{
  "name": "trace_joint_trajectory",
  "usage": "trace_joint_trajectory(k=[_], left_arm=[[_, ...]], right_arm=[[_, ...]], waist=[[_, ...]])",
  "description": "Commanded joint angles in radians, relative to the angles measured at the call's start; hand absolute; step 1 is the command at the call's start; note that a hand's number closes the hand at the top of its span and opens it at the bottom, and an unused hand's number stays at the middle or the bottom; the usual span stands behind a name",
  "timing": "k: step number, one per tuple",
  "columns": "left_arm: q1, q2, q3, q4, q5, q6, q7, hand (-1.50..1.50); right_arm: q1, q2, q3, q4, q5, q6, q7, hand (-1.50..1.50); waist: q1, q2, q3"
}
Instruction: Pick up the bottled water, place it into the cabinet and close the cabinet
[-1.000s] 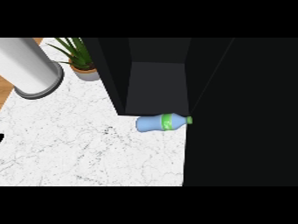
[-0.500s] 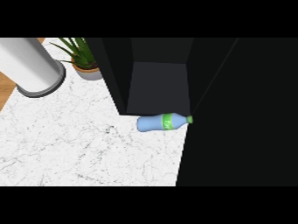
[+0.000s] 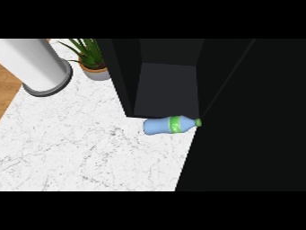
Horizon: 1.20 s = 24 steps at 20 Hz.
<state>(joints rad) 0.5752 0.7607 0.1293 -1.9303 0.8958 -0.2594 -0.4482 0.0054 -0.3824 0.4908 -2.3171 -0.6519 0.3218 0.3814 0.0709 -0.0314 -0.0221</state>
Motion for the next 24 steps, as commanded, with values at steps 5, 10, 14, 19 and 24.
trace_joint_trajectory(k=[5,10,14,19,24], left_arm=[[0.022,0.022,0.053,0.024,0.037,-0.069,-0.011,-1.5],[0.013,0.039,0.078,0.046,0.059,-0.12,-0.014,-1.5],[0.032,0.052,0.117,0.06,0.062,-0.166,-0.026,-1.5],[0.068,0.03,0.172,0.14,0.105,-0.242,-0.038,-1.5],[0.136,-0.014,0.227,0.165,0.07,-0.322,-0.061,-1.5]], right_arm=[[-0.247,0.209,0.118,0.021,0.146,-0.259,0.137,1.5],[-0.467,0.316,0.183,0.191,0.083,-0.274,0.282,1.5],[-0.703,0.377,0.193,0.329,-0.023,-0.308,0.312,1.5],[-0.985,0.381,0.075,0.526,-0.217,-0.314,0.297,1.5],[-1.022,0.382,0.038,0.709,-0.317,-0.351,0.261,1.5]], waist=[[0.016,0.011,0.004],[0.044,0.027,0.007],[0.062,0.032,0.013],[0.003,0.034,0.019],[-0.021,0.032,0.021]])
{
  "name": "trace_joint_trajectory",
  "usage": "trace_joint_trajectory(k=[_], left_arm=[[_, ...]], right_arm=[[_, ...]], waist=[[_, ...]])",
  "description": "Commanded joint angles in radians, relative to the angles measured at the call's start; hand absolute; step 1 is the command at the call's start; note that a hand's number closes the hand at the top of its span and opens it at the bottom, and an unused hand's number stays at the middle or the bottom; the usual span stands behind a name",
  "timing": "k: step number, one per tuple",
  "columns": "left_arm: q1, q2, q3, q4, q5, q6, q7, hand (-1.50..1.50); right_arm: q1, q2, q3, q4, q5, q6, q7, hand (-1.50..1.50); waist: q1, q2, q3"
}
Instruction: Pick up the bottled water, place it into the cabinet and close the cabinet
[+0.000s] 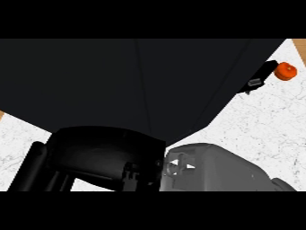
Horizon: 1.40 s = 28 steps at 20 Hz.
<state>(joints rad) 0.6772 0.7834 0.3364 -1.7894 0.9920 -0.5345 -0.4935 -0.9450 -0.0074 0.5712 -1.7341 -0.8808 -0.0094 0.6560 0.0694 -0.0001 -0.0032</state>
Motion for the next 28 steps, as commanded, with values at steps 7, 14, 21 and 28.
trace_joint_trajectory(k=[7,14,21,28], left_arm=[[0.085,-0.095,0.097,0.0,-0.021,-0.104,0.005,-1.5],[0.071,-0.097,0.147,0.033,0.003,-0.135,0.054,-1.5],[0.051,-0.131,0.137,0.04,-0.02,-0.144,0.073,-1.5],[0.067,-0.163,0.13,-0.036,-0.031,-0.127,0.099,-1.5]], right_arm=[[-0.005,-0.002,-0.123,0.317,-0.093,0.15,-0.049,1.5],[0.047,-0.06,-0.215,0.453,-0.058,0.275,-0.111,1.5],[0.034,-0.099,-0.277,0.505,0.056,0.342,-0.246,1.5],[-0.066,-0.132,-0.356,0.614,0.128,0.356,-0.317,1.5]], waist=[[-0.04,0.002,0.003],[-0.046,0.004,0.003],[-0.054,0.004,0.003],[-0.038,0.009,0.003]])
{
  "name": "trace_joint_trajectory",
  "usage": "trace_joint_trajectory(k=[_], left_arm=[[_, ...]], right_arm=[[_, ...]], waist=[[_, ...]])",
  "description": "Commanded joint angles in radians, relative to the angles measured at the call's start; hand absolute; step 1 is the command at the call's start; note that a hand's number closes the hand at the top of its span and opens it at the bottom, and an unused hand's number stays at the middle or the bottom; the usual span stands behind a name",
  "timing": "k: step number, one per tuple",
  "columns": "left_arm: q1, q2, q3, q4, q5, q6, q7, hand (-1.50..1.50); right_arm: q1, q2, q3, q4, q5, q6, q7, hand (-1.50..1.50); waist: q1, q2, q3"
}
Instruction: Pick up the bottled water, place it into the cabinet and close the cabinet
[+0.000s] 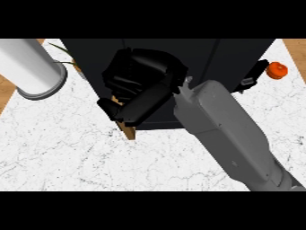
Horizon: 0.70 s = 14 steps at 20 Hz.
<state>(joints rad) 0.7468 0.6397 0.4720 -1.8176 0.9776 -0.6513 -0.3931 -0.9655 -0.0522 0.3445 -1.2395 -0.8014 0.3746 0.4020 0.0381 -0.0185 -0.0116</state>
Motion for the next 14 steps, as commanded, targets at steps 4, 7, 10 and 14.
trace_joint_trajectory(k=[4,7,10,14], left_arm=[[-0.042,0.011,0.015,0.046,0.009,-0.004,0.015,-1.5],[-0.032,0.009,0.004,0.001,-0.006,-0.003,0.03,-1.5],[-0.063,-0.012,-0.028,-0.003,-0.033,0.025,0.036,-1.5],[-0.062,-0.03,-0.026,0.023,-0.057,-0.029,0.019,-1.5]], right_arm=[[-0.103,-0.045,-0.138,0.104,0.126,-0.115,-0.131,-1.5],[-0.172,-0.048,-0.173,0.147,0.139,-0.161,-0.127,-1.5],[-0.201,-0.064,-0.194,0.161,0.142,-0.18,-0.122,-1.5],[-0.19,-0.074,-0.191,0.174,0.155,-0.162,-0.141,-1.5]], waist=[[-0.021,0.024,0.01],[-0.004,0.026,0.011],[-0.014,0.028,0.01],[-0.008,0.025,0.01]])
